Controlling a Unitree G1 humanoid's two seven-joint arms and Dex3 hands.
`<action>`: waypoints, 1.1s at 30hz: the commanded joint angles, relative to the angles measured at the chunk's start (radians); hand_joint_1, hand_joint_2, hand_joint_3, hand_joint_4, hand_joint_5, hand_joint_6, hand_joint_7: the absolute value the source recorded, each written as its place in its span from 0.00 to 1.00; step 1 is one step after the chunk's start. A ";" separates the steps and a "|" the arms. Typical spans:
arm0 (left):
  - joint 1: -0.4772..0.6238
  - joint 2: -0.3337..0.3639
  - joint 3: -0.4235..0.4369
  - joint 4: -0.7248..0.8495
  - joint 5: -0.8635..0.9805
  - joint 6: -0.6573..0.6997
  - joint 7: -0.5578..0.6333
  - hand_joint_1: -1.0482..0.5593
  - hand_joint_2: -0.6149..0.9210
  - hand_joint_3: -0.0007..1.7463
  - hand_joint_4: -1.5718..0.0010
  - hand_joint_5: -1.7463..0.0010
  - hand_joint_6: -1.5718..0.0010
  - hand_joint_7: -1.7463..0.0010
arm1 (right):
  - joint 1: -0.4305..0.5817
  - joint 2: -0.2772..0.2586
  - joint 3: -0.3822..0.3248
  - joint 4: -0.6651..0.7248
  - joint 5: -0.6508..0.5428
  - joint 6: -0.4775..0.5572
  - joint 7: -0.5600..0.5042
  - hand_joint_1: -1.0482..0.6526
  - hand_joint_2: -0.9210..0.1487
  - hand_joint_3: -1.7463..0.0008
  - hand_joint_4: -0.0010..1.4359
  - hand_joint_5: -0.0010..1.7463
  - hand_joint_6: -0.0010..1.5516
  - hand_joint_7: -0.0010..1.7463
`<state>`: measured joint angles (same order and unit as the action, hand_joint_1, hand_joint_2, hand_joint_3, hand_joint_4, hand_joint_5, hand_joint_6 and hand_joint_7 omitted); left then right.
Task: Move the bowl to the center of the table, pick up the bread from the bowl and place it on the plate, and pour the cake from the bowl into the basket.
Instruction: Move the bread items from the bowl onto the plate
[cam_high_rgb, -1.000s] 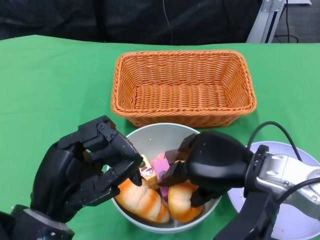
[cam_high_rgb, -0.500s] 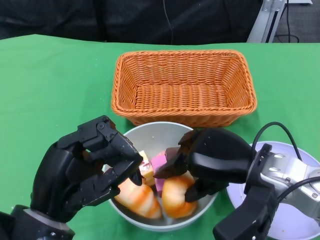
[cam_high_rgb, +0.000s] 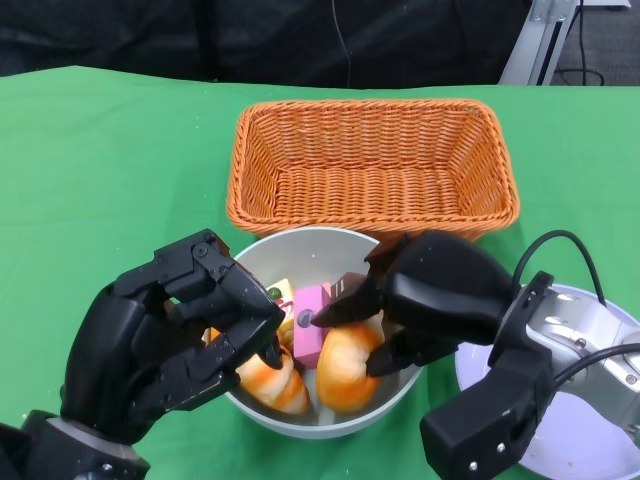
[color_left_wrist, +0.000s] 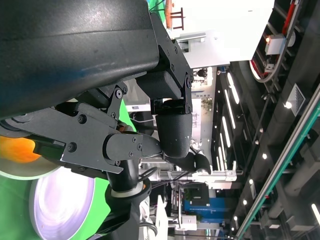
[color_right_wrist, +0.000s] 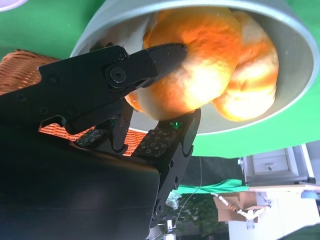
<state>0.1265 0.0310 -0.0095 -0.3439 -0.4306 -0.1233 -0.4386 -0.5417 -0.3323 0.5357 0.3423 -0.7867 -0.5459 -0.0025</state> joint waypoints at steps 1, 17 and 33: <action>0.006 0.008 0.008 -0.007 -0.002 -0.007 0.008 0.49 1.00 0.20 0.52 0.08 0.51 0.32 | -0.018 -0.007 -0.025 0.006 0.022 0.006 0.010 0.46 0.00 0.96 0.47 0.64 0.67 0.09; 0.007 0.007 0.010 -0.003 0.007 -0.017 0.013 0.49 1.00 0.19 0.52 0.08 0.51 0.32 | 0.002 0.000 -0.064 0.058 0.049 -0.057 -0.062 0.45 0.01 0.99 0.51 0.65 0.71 0.09; 0.002 0.012 0.011 0.004 0.009 -0.026 0.006 0.47 1.00 0.18 0.52 0.09 0.52 0.32 | 0.014 -0.011 -0.063 0.080 0.028 -0.089 -0.081 0.46 0.01 1.00 0.52 0.60 0.52 0.39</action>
<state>0.1264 0.0313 -0.0076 -0.3433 -0.4232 -0.1358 -0.4333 -0.5357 -0.3253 0.4776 0.4245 -0.7591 -0.6422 -0.0894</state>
